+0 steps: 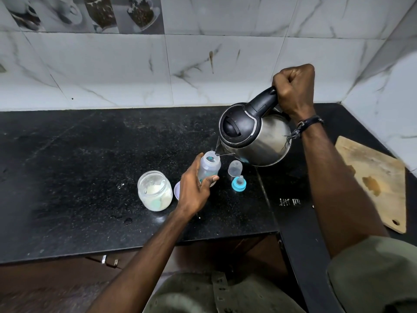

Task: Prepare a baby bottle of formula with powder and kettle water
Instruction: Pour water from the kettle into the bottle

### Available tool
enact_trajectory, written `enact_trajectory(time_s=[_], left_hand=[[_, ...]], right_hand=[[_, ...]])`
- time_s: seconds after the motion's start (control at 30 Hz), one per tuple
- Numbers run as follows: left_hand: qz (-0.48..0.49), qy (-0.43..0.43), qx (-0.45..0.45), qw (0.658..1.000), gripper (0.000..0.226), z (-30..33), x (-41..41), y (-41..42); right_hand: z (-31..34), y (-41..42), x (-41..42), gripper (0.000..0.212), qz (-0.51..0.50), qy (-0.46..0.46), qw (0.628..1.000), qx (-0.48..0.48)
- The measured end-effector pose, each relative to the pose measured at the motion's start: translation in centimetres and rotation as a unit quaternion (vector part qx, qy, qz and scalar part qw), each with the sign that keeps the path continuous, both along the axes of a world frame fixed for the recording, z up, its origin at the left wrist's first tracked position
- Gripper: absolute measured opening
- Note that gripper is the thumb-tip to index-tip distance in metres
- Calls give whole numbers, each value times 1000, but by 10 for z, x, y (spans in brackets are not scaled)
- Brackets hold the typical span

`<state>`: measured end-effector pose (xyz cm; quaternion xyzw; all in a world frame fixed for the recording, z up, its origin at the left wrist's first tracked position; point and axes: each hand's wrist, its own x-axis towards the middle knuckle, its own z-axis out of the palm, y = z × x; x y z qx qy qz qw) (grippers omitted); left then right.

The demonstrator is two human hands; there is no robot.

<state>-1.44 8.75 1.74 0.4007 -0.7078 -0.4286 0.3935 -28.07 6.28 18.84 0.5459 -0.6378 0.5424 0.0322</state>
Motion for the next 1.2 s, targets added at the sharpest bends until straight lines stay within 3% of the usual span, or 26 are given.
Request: enact_trajectory(time_s=[1.2], left_hand=[[-6, -4, -6, 1000, 74, 1, -2, 2]], right_hand=[[3, 4, -1, 34, -5, 1, 1000, -2]])
